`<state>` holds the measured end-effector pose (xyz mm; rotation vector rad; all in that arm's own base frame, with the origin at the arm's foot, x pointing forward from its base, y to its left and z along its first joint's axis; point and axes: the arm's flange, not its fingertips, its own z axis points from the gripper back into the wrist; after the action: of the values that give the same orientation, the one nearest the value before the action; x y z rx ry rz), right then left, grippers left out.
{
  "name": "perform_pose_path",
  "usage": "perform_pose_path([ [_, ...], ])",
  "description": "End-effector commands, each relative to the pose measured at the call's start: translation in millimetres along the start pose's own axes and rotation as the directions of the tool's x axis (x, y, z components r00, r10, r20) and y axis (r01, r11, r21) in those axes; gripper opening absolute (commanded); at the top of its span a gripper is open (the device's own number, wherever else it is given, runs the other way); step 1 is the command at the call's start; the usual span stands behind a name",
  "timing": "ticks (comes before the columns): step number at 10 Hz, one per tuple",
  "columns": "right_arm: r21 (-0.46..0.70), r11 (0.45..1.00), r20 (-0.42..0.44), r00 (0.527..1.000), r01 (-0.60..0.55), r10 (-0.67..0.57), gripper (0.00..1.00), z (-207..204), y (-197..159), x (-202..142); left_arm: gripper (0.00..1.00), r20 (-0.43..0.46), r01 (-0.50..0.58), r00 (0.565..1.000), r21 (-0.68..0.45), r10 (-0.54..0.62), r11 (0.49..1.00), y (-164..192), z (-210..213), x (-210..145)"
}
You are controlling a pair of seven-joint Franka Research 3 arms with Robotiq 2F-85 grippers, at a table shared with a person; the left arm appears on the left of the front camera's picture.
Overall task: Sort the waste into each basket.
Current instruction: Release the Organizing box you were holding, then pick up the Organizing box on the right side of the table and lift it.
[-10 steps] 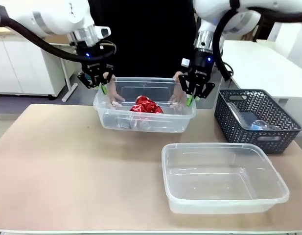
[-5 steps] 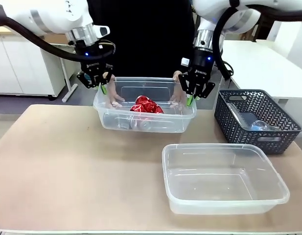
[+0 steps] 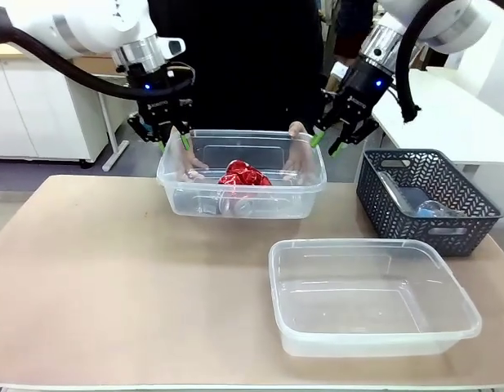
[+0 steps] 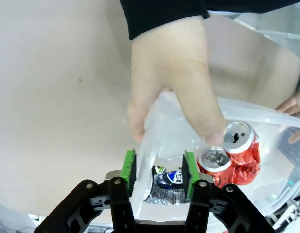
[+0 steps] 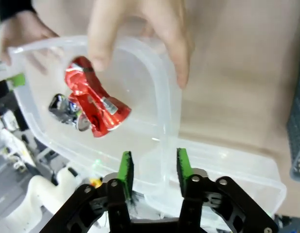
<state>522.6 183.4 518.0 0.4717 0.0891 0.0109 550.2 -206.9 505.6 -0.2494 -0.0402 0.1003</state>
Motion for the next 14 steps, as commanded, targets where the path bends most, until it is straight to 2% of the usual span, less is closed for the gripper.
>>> perform_pose_path([
  [1,0.035,0.996,0.110,0.991,-0.084,0.080,1.00,-13,-9,-23,0.88,0.060,0.007,0.998,-0.027,-0.005,1.000,4,11,-15],
  [2,0.030,0.994,0.142,0.985,-0.101,0.096,0.94,-12,-8,-26,0.98,0.083,0.016,0.996,-0.035,-0.013,0.999,4,15,-21],
  [3,0.026,0.993,0.171,0.979,-0.115,0.109,1.00,-11,-8,-28,1.00,0.097,0.026,0.995,-0.041,-0.022,0.999,3,19,-26],
  [6,0.017,0.990,0.221,0.966,-0.140,0.133,1.00,-12,-9,-32,1.00,0.109,0.043,0.993,-0.076,-0.035,0.996,6,24,-36],
  [7,-0.007,0.994,0.167,0.980,-0.110,0.109,1.00,-18,-4,-25,1.00,0.104,0.065,0.993,-0.099,-0.055,0.993,7,23,-37],
  [8,-0.017,0.995,0.195,0.975,-0.101,0.102,1.00,-6,-5,-25,1.00,0.099,0.024,0.995,-0.038,-0.021,0.999,-3,29,-28],
  [13,-0.017,0.995,0.195,0.975,-0.101,0.102,1.00,-6,-5,-25,1.00,0.097,0.036,0.995,-0.050,-0.031,0.998,-2,26,-30],
  [14,-0.019,0.995,0.188,0.977,-0.100,0.102,1.00,-10,-5,-24,1.00,0.110,0.039,0.994,-0.102,-0.027,0.994,19,62,-52],
])
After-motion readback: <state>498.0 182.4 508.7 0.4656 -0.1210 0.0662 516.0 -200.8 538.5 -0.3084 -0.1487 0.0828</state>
